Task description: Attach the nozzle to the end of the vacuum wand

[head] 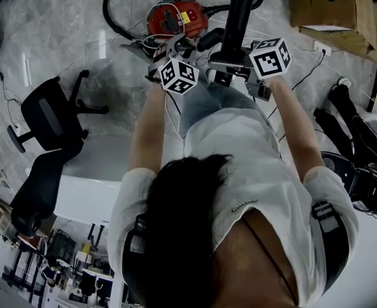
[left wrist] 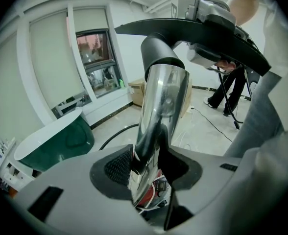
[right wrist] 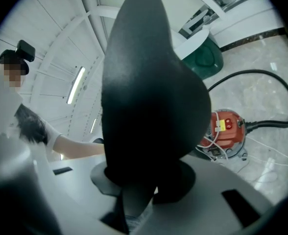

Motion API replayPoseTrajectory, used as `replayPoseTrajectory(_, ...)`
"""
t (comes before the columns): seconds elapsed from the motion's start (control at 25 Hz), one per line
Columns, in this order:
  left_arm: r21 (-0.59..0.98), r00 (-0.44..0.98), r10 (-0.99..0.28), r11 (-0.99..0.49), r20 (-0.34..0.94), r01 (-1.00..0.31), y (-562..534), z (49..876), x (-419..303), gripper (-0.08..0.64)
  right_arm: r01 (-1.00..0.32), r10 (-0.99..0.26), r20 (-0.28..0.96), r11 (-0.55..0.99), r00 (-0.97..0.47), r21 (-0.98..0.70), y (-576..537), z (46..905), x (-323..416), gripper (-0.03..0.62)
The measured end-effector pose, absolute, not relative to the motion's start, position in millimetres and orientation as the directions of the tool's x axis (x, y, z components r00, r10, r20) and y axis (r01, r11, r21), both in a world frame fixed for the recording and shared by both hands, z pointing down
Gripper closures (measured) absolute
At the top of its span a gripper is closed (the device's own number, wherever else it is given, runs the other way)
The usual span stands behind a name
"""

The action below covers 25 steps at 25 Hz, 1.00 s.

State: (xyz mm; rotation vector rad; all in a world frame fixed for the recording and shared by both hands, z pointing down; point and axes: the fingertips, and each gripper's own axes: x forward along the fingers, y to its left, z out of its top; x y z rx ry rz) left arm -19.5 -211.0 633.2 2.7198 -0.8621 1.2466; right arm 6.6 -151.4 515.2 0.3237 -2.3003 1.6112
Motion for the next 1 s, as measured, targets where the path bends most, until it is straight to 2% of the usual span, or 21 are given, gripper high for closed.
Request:
replayPoseTrajectory(0.36, -0.172, 0.533, -0.443, -0.859, 0.721, -0.482, -210, 633, -16, 0.397, -0.344, 0.010, 0.374, 0.366, -0.928, -0.865, -150, 516, 2, 0.482)
replayPoseTrajectory(0.76, -0.134, 0.553, -0.401, -0.878, 0.731, -0.459, -210, 634, -18, 0.396, -0.424, 0.028, 0.509, 0.515, -0.860, -0.745, -144, 526, -4, 0.482)
replayPoseTrajectory(1.0, -0.114, 0.558, -0.384, -0.882, 0.736, -0.456, -209, 635, -13, 0.394, -0.470, -0.005, 0.575, 0.582, -0.818, -0.663, -142, 531, 1, 0.482)
